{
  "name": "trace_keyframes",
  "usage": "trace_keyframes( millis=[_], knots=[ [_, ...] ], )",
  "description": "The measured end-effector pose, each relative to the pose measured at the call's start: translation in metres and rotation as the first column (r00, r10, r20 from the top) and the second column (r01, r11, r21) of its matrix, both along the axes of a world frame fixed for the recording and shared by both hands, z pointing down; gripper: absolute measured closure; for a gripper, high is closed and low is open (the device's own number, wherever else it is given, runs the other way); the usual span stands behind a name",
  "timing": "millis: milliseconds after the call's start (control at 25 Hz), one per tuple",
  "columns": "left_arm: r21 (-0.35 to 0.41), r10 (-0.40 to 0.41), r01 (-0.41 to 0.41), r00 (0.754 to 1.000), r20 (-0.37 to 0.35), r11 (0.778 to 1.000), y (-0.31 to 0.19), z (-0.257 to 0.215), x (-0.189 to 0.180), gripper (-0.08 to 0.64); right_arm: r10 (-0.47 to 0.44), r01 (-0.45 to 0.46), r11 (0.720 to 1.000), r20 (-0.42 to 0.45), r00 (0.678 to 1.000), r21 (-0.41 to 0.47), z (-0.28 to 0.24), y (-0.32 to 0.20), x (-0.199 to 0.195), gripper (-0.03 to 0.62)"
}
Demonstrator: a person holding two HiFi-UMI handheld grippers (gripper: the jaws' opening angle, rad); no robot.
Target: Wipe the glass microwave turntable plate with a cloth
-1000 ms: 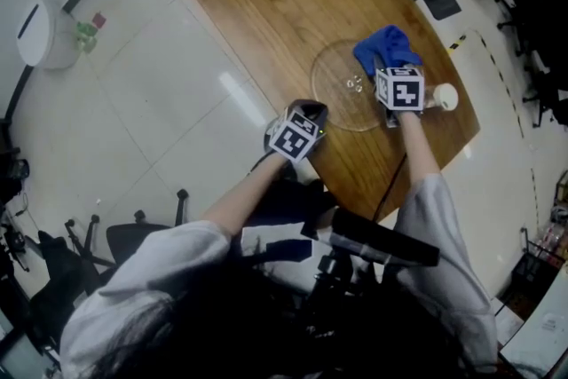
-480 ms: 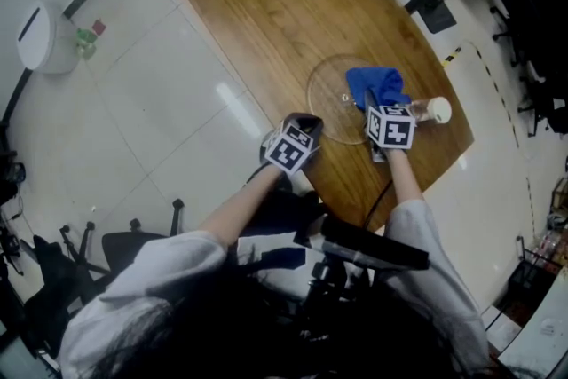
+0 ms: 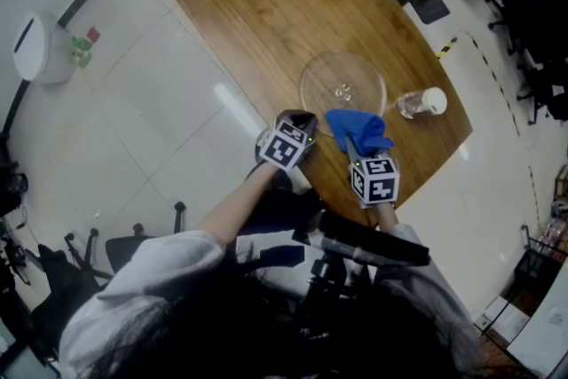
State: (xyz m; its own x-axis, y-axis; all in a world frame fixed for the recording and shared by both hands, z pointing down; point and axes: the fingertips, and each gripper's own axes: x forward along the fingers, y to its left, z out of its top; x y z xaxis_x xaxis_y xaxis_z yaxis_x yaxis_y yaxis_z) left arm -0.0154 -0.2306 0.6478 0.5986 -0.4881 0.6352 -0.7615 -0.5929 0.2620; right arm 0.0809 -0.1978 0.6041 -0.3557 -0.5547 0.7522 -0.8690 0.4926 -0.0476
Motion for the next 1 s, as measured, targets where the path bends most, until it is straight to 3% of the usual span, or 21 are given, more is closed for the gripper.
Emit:
trace_keyframes(
  millis=[160,280,520,680,800,920,1000],
  knots=[
    [0.01,0.013,-0.013,1.0,0.024,1.0,0.0,0.002,0.0,0.561,-0.024,0.024,1.0,-0.005,1.0,-0.018,0.001,0.011,-0.002,0.505],
    [0.013,0.018,-0.018,0.999,0.035,1.0,0.002,0.003,0.001,0.561,-0.037,0.038,0.999,-0.033,0.999,0.021,-0.009,-0.005,0.002,0.505],
    [0.018,-0.01,0.01,1.0,0.008,1.0,0.0,-0.001,-0.001,0.561,0.082,-0.064,0.984,-0.106,0.991,0.167,-0.037,-0.086,0.03,0.505],
    [0.029,-0.013,0.013,1.0,0.003,1.0,-0.001,-0.001,0.002,0.561,0.158,-0.112,0.965,-0.183,0.97,0.236,-0.044,-0.142,0.049,0.505],
    [0.04,-0.006,0.005,1.0,0.013,0.999,0.0,-0.001,0.002,0.561,0.164,-0.082,0.961,-0.303,0.939,0.265,-0.039,-0.167,0.058,0.505],
    [0.046,-0.002,0.001,1.0,0.02,0.999,0.001,0.0,0.002,0.561,0.146,-0.04,0.967,-0.423,0.894,0.25,-0.025,-0.17,0.07,0.505],
    [0.048,-0.005,0.004,1.0,0.014,0.999,0.001,-0.001,0.001,0.561,0.141,-0.047,0.972,-0.414,0.899,0.229,-0.018,-0.159,0.073,0.505]
  ],
)
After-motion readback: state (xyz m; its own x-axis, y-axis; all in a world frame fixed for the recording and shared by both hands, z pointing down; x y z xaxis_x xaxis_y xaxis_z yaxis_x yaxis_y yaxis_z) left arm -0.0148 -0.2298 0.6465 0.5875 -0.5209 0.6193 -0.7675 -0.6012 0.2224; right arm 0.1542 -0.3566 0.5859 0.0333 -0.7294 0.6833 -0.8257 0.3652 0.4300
